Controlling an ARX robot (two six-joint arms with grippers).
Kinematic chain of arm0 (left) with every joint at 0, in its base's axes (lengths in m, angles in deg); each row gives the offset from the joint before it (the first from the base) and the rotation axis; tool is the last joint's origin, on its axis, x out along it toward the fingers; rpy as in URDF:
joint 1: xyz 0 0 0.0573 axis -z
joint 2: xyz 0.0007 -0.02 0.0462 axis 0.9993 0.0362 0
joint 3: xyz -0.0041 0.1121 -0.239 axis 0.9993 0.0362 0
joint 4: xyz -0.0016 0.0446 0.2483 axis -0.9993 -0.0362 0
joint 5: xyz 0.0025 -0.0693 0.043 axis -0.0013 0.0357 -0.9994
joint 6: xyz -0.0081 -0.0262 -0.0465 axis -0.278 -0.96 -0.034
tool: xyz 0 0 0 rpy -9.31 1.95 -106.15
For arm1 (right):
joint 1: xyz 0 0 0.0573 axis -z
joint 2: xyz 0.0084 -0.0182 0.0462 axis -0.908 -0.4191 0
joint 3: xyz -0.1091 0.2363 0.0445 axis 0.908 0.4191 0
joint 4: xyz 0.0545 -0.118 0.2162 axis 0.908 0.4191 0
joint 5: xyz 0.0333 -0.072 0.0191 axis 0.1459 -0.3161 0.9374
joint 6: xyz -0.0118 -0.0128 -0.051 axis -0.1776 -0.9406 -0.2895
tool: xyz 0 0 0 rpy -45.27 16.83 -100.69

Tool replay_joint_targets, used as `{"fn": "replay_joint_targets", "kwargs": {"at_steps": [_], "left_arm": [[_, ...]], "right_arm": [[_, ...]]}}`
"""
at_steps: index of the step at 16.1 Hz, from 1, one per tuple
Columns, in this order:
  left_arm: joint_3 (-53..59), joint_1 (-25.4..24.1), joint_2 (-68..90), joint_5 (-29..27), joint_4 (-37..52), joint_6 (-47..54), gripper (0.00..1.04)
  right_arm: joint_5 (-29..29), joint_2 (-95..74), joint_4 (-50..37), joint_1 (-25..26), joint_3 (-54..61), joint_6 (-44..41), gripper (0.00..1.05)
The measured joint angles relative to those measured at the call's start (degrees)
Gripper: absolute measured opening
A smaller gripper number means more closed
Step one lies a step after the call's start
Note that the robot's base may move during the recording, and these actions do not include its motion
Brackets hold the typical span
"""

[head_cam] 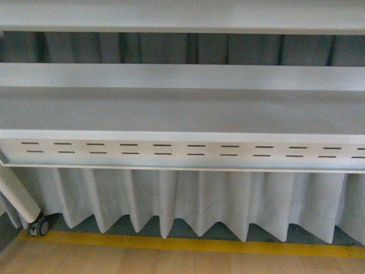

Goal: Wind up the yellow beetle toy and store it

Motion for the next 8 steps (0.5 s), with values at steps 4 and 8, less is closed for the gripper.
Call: {"fn": "replay_joint_targets", "kwargs": {"at_steps": [4, 8], "left_arm": [[0.0, 0.0, 0.0, -0.04, 0.0, 0.0, 0.98], [0.0, 0.0, 0.0, -0.07, 0.11, -0.02, 0.98]], "right_arm": [[0.0, 0.02, -0.09, 0.0, 0.0, 0.0, 0.98], [0.0, 0.02, -0.13, 0.0, 0.0, 0.02, 0.98]]}}
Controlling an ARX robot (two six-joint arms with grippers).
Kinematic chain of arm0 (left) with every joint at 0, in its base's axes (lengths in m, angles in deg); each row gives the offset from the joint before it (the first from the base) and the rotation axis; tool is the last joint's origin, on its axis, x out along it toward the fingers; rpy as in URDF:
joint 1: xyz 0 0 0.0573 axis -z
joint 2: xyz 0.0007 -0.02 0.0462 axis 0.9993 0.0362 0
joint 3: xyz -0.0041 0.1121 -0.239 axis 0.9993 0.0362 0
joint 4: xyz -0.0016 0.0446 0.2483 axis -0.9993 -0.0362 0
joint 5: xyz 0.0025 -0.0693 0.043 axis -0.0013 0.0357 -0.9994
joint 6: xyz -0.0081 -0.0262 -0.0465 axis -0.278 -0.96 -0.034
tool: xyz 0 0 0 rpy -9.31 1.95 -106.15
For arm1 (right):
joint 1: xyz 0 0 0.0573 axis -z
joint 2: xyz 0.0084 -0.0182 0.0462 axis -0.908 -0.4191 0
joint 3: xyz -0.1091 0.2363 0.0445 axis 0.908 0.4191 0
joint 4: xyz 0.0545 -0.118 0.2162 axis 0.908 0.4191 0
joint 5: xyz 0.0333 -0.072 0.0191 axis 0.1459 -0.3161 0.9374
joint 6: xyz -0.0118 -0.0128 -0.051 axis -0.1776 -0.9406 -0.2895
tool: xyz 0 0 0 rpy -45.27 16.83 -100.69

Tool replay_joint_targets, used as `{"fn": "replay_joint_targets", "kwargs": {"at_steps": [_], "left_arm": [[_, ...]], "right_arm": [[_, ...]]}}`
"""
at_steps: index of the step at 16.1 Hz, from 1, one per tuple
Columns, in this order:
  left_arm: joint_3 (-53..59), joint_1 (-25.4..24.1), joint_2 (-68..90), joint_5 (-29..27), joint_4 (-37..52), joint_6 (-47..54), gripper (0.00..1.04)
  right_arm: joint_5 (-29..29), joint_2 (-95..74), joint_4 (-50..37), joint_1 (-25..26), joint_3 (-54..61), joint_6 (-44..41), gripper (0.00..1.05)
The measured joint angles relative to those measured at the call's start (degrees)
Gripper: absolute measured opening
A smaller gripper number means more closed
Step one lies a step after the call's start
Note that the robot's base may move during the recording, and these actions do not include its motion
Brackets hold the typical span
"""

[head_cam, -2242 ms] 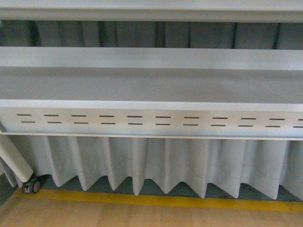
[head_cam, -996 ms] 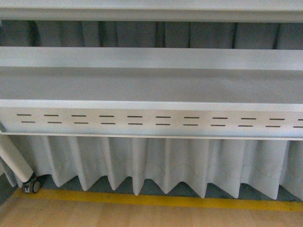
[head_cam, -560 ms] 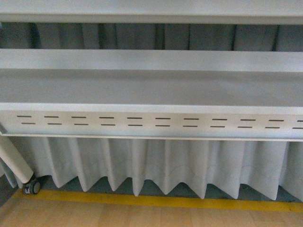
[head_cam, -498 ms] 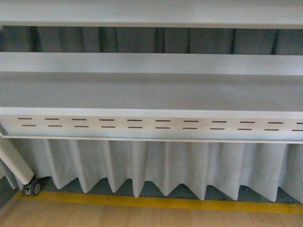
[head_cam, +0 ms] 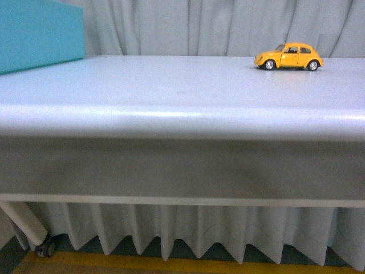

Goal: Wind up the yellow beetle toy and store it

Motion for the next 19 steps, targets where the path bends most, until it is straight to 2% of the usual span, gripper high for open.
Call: {"fn": "replay_joint_targets", "kwargs": {"at_steps": [19], "left_arm": [[0.0, 0.0, 0.0, 0.02, 0.02, 0.0, 0.98]], "right_arm": [[0.0, -0.02, -0.04, 0.0, 0.0, 0.2, 0.98]]}}
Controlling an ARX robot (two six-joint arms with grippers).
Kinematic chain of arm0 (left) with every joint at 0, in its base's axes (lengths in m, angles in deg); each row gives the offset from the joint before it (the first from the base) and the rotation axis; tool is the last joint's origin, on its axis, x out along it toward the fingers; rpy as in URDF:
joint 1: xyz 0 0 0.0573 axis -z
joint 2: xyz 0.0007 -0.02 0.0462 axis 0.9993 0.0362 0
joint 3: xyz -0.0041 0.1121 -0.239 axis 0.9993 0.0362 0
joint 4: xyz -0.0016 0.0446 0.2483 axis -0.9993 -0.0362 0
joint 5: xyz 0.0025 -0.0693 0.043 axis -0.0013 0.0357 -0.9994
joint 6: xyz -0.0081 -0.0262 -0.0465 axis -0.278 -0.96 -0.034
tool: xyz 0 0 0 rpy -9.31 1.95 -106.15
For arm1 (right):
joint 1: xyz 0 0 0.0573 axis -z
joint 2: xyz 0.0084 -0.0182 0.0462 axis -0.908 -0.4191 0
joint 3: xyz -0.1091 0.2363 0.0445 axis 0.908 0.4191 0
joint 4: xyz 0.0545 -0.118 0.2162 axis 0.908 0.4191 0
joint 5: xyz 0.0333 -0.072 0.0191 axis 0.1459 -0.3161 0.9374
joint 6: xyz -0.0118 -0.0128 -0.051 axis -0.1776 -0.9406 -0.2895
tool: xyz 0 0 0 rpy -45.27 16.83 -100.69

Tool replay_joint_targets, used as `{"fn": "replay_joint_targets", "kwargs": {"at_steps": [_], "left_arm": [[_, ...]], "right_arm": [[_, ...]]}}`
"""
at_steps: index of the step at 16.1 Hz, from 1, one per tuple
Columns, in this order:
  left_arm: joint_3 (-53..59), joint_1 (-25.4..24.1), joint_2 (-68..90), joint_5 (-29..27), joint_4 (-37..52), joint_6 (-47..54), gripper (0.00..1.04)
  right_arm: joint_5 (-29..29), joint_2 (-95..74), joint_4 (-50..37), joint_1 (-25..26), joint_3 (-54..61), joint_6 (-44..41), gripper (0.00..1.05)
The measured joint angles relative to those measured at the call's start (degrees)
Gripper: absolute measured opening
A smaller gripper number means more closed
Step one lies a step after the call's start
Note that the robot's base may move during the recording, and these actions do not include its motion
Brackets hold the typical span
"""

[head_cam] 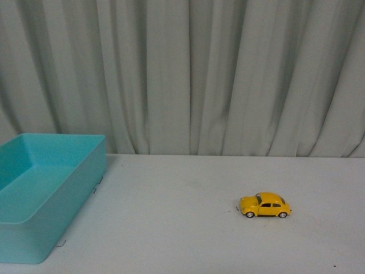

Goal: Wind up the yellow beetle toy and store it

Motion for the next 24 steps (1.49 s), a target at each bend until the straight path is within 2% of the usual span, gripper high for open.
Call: {"fn": "replay_joint_targets", "kwargs": {"at_steps": [24], "left_arm": [[0.0, 0.0, 0.0, 0.0, 0.0, 0.0, 0.98]], "right_arm": [[-0.02, 0.0, -0.02, 0.0, 0.0, 0.0, 0.98]]}}
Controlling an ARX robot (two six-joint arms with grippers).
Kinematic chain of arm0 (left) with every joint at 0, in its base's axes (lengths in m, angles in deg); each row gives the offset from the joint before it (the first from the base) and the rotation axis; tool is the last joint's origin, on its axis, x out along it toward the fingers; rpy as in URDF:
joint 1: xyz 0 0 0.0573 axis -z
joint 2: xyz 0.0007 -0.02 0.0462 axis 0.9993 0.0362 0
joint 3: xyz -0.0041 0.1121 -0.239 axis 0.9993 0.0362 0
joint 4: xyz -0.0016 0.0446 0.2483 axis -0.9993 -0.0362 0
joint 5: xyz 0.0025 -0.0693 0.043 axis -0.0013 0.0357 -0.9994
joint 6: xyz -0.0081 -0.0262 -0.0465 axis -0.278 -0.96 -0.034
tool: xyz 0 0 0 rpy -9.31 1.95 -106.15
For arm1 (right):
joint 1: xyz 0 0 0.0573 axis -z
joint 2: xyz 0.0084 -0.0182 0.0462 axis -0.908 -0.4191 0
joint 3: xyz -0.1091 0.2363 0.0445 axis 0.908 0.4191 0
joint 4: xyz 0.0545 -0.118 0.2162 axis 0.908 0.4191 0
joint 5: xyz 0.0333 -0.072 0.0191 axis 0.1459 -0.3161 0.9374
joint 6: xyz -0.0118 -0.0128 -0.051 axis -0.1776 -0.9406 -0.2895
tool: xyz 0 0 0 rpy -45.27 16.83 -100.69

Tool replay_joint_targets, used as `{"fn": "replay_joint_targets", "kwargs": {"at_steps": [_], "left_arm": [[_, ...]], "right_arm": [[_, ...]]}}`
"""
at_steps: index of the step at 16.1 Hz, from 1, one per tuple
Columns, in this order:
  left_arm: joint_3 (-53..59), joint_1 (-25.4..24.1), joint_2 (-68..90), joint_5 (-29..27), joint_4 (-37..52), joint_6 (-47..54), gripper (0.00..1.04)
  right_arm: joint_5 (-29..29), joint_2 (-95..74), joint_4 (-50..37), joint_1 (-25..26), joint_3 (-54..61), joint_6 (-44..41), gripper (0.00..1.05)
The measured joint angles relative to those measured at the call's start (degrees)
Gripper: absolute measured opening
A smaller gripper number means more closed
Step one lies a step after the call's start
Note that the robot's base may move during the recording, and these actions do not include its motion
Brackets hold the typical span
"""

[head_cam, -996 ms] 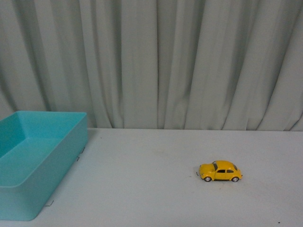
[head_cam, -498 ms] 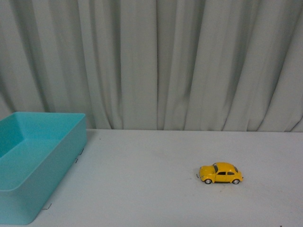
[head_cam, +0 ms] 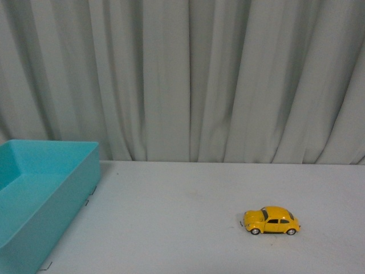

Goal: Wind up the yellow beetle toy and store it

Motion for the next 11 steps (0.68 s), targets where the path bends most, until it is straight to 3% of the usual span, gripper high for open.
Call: {"fn": "replay_joint_targets", "kwargs": {"at_steps": [11], "left_arm": [[0.0, 0.0, 0.0, 0.0, 0.0, 0.0, 0.98]], "right_arm": [[0.02, 0.0, 0.02, 0.0, 0.0, 0.0, 0.98]]}}
